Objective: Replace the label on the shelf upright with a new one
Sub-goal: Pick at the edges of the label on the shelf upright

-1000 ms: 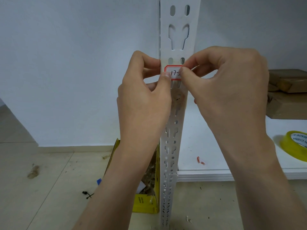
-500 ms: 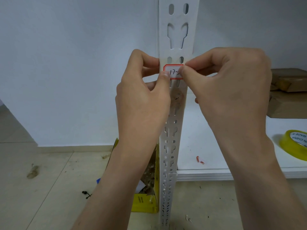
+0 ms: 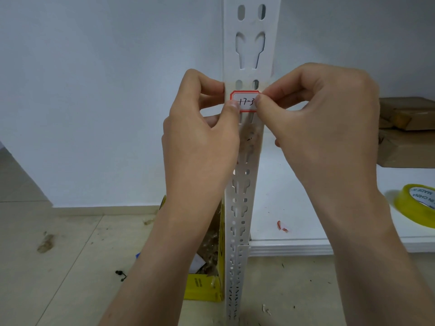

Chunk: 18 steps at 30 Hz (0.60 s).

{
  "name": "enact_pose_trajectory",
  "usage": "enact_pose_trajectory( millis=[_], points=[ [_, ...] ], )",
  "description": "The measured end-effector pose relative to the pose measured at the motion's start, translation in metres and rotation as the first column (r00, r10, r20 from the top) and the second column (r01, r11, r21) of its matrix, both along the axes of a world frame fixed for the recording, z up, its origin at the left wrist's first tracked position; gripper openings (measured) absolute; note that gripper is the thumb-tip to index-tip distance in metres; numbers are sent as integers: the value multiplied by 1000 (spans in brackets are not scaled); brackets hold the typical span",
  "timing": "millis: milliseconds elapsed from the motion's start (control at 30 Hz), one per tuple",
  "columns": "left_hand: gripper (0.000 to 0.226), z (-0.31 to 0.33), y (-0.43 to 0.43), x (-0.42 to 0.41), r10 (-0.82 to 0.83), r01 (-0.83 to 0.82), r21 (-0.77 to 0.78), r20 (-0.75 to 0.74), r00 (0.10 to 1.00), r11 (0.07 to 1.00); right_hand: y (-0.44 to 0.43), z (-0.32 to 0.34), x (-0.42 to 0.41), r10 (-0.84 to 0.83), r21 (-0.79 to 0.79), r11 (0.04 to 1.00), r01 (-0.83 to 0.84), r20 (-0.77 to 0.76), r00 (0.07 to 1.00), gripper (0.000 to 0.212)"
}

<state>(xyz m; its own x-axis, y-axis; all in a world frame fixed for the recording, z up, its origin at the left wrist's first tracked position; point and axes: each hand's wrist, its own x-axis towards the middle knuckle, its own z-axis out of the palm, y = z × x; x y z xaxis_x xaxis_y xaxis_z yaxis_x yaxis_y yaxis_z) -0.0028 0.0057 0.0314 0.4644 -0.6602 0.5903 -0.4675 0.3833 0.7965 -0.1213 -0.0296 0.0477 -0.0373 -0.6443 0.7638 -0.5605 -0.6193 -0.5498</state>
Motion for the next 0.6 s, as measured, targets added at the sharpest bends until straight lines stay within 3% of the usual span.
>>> enact_pose_trajectory(
  millis=[600],
  points=[
    [16,0,0,-1,14,-14,7,22,1000,1000,0,1,2,-16,13,1000,16,5,1000,6]
  ],
)
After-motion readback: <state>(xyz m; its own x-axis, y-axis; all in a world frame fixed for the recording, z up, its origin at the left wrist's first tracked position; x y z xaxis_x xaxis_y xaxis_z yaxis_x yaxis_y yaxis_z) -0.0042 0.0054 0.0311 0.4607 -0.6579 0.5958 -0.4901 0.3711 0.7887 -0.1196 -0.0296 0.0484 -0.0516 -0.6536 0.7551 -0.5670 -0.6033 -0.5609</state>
